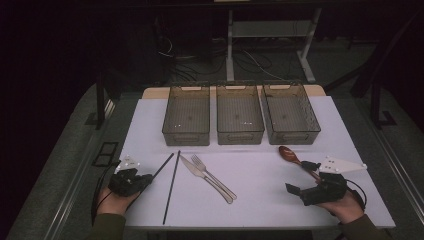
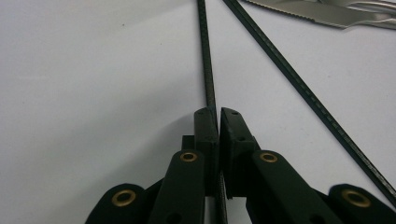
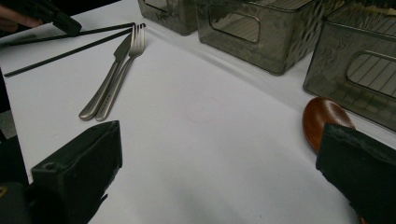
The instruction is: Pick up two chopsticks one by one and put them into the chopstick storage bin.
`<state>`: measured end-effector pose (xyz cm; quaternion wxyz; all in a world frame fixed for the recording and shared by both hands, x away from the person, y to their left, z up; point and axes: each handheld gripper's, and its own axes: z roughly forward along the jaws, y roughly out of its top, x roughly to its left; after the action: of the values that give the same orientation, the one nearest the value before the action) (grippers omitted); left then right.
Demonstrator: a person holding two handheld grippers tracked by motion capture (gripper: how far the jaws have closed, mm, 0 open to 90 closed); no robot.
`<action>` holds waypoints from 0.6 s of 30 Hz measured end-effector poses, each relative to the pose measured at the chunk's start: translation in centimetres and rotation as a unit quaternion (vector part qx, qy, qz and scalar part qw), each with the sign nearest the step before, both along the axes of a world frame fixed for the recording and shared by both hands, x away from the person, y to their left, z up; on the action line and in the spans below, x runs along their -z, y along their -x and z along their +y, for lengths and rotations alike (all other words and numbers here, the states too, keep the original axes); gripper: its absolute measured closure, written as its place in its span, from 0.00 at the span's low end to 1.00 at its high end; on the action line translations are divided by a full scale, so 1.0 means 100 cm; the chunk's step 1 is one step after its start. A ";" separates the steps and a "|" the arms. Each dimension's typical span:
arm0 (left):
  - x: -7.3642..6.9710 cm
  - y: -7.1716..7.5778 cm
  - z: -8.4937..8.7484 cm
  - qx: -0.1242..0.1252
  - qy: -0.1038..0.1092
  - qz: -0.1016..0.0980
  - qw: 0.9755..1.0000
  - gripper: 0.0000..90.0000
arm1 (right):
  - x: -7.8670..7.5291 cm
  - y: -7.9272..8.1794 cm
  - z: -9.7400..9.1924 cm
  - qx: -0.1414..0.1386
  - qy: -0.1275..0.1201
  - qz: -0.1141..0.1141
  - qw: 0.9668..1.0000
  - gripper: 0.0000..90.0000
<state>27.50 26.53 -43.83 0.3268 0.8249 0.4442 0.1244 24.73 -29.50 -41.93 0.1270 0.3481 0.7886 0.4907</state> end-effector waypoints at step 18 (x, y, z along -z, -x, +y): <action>-0.016 0.003 0.001 0.009 0.028 -0.010 1.000 0.95 | 0.000 0.000 0.000 0.002 -0.001 0.002 1.000 0.01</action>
<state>27.22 26.60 -42.20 0.3550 0.8182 0.4368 0.1171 24.71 -29.52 -41.91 0.1265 0.3509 0.7877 0.4903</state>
